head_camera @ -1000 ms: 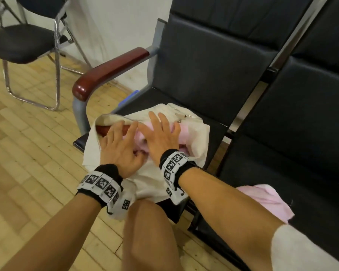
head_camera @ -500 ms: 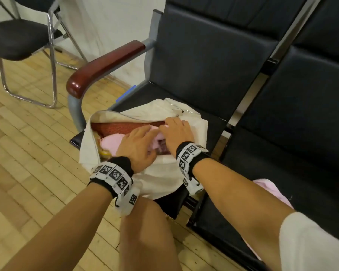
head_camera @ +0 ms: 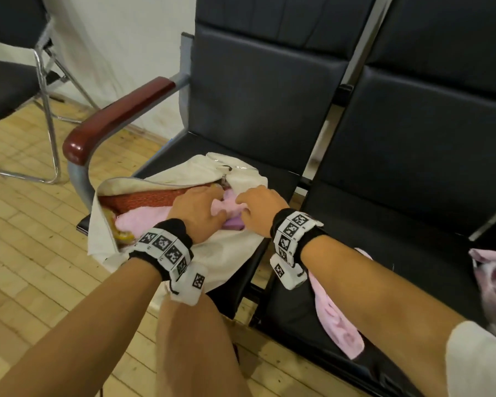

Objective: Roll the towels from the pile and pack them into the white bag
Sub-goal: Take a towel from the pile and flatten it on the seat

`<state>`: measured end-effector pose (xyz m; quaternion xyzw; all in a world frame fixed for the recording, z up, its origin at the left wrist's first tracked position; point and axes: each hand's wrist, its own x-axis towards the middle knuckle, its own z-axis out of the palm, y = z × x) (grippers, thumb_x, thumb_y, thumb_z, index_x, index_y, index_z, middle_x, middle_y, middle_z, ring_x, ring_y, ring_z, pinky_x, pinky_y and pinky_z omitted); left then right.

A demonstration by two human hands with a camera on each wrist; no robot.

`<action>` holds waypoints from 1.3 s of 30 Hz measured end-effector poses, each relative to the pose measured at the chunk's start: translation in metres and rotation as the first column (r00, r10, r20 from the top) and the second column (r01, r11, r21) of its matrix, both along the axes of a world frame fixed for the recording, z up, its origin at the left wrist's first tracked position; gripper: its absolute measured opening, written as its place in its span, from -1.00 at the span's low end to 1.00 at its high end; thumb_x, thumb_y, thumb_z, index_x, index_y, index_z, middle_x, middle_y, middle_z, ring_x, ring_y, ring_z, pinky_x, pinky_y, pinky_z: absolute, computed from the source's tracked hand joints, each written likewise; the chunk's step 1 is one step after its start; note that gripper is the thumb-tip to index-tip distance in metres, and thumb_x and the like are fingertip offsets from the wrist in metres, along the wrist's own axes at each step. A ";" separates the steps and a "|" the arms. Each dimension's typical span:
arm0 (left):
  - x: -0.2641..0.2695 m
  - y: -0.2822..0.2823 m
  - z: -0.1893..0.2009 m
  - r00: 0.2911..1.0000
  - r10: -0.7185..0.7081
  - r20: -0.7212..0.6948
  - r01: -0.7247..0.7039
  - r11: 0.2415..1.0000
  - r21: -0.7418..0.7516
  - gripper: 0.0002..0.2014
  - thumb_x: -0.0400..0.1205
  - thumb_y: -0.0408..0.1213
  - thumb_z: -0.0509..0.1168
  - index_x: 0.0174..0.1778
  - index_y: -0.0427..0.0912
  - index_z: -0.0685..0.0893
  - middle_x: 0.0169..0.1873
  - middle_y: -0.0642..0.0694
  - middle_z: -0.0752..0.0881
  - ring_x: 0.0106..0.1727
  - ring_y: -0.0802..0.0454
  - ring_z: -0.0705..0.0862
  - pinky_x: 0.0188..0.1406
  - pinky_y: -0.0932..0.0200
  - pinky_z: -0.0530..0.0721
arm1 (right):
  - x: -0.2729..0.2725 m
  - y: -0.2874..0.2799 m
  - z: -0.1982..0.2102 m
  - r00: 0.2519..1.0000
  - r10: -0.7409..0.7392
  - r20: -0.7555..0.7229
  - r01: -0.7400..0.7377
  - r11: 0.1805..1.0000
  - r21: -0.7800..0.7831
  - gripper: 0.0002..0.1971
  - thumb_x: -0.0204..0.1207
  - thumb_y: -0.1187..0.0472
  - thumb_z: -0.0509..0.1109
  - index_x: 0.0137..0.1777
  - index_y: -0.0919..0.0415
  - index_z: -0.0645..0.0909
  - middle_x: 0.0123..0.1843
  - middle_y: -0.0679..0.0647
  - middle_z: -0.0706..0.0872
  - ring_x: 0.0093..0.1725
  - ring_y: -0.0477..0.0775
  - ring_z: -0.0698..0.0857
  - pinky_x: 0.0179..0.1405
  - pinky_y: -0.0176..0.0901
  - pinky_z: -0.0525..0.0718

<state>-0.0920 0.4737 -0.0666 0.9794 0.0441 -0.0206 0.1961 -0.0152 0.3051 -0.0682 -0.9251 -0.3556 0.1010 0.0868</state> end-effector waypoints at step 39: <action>-0.043 -0.279 -0.100 0.963 -0.187 -0.196 0.152 0.972 -0.181 -0.93 0.61 -0.27 0.22 -0.03 -0.08 0.48 -0.21 -0.05 0.65 -0.10 -0.20 0.68 -0.08 -0.01 0.66 | -0.116 -0.325 -0.066 0.729 -0.593 -0.341 0.684 0.617 0.388 -0.86 0.76 0.04 0.11 0.07 0.09 0.37 -0.26 0.04 0.60 -0.29 0.10 0.59 -0.31 -0.06 0.53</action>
